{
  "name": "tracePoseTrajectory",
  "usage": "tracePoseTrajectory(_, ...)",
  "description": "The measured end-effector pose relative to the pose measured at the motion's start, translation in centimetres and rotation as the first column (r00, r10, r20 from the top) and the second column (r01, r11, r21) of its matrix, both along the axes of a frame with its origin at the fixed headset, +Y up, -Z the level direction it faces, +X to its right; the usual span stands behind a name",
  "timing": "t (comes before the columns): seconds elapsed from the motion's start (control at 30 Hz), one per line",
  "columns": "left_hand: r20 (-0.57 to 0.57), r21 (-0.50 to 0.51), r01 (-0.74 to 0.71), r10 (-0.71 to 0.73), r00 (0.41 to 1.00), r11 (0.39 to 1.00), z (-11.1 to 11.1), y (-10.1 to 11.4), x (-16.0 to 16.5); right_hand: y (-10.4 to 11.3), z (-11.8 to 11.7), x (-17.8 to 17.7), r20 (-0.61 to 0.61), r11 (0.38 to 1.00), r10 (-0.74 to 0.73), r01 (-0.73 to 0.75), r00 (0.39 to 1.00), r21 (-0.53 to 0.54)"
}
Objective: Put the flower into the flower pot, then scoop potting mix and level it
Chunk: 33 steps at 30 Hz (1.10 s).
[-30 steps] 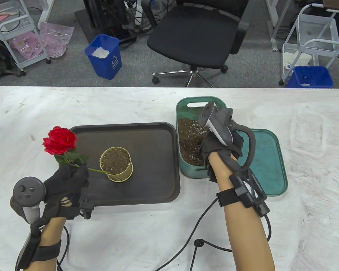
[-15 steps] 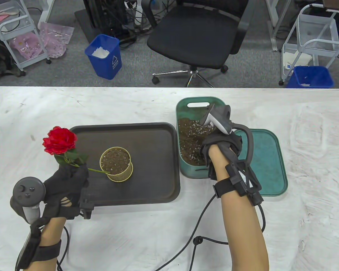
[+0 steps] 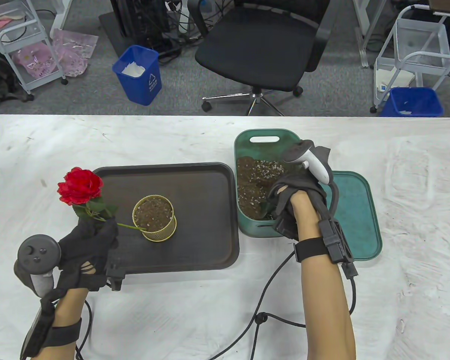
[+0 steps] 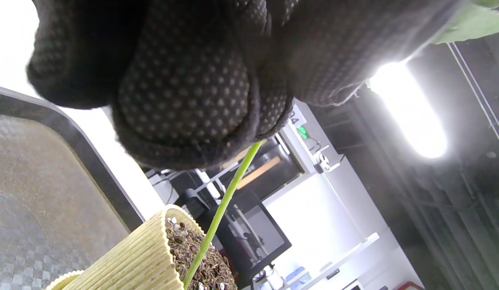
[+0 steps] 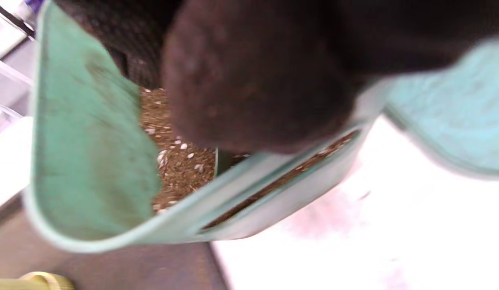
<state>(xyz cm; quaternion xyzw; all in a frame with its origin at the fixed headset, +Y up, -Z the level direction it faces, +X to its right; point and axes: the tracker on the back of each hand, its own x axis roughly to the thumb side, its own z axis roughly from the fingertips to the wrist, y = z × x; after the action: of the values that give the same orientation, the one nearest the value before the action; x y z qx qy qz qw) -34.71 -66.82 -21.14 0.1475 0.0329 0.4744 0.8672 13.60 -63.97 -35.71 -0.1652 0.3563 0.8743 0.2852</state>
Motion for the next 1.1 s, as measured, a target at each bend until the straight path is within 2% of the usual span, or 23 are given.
tracePoseTrajectory(0.17, 0.004, 0.002, -0.002, 0.002, 1.000, 1.000, 0.0, 0.0, 0.1, -0.7, 0.3, 0.2, 0.026, 0.998, -0.066, 0.066, 0.997, 0.016)
tracePoseTrajectory(0.37, 0.006, 0.001, -0.001, 0.001, 1.000, 1.000, 0.0, 0.0, 0.1, -0.6, 0.9, 1.3, 0.101, 0.979, -0.195, 0.187, 0.976, 0.081)
tracePoseTrajectory(0.67, 0.008, 0.002, -0.002, 0.002, 1.000, 1.000, 0.0, 0.0, 0.1, -1.2, 2.9, 2.9, 0.230, 0.906, -0.416, 0.380, 0.880, 0.183)
tracePoseTrajectory(1.1, 0.006, 0.001, -0.005, 0.005, 1.000, 1.000, 0.0, 0.0, 0.1, 0.3, 5.4, 3.3, 0.286, 0.794, -0.582, 0.455, 0.761, 0.404)
